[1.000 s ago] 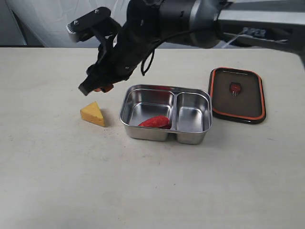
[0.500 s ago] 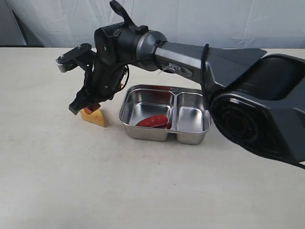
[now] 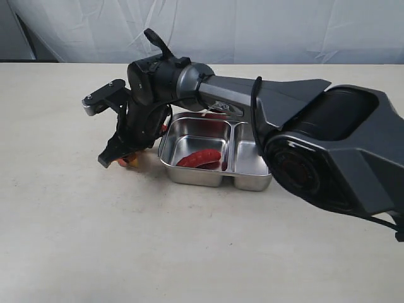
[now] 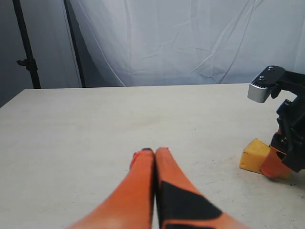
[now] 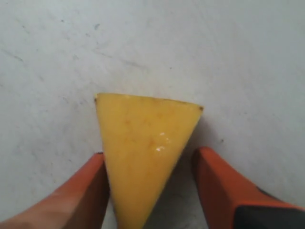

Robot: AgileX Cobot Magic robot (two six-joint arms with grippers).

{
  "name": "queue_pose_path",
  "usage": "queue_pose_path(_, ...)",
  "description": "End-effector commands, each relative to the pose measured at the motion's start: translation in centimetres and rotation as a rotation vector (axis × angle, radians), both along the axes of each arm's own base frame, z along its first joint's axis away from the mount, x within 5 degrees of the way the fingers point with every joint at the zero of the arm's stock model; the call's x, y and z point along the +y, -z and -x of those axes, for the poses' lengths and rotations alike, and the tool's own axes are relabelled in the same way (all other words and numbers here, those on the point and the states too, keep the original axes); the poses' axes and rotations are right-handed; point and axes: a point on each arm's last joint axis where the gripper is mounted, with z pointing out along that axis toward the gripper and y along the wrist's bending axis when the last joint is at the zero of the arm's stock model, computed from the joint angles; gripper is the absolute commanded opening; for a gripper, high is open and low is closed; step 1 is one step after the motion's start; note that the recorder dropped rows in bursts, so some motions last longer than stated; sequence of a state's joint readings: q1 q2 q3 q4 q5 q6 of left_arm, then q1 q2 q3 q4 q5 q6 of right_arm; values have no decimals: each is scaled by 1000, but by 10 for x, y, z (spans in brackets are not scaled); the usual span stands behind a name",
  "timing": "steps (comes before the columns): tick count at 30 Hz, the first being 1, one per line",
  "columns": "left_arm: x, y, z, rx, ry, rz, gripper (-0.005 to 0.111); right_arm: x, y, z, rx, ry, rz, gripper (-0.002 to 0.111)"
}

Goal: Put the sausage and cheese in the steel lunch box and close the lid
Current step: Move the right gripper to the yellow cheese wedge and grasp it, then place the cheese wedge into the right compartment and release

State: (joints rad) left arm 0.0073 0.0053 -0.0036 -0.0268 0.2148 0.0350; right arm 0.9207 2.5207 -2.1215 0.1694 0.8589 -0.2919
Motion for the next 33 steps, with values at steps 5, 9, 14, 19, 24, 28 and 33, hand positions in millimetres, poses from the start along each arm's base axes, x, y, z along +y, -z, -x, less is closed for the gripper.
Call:
queue_pose_path(5,0,0,0,-8,-2,-2,0,0,0,0,9,-4,2,32)
queue_pose_path(9,0,0,0,-8,-2,-2,0,-1,-1,1,17,-6,12,3)
queue_pose_path(14,0,0,0,-8,-2,-2,0,-3,-26,2,4,-11,-7,-1)
queue_pose_path(19,0,0,0,-8,-2,-2,0,-13,-79,9,-18,-19,-18,-1)
queue_pose_path(24,0,0,0,-8,-2,-2,0,-25,-139,20,-53,-25,-90,-1)
queue_pose_path(28,0,0,0,-8,-2,-2,0,-40,-188,33,-80,-33,-140,-1)
queue_pose_path(33,0,0,0,-8,-2,-4,0,-66,-222,48,-139,-9,-154,-1)
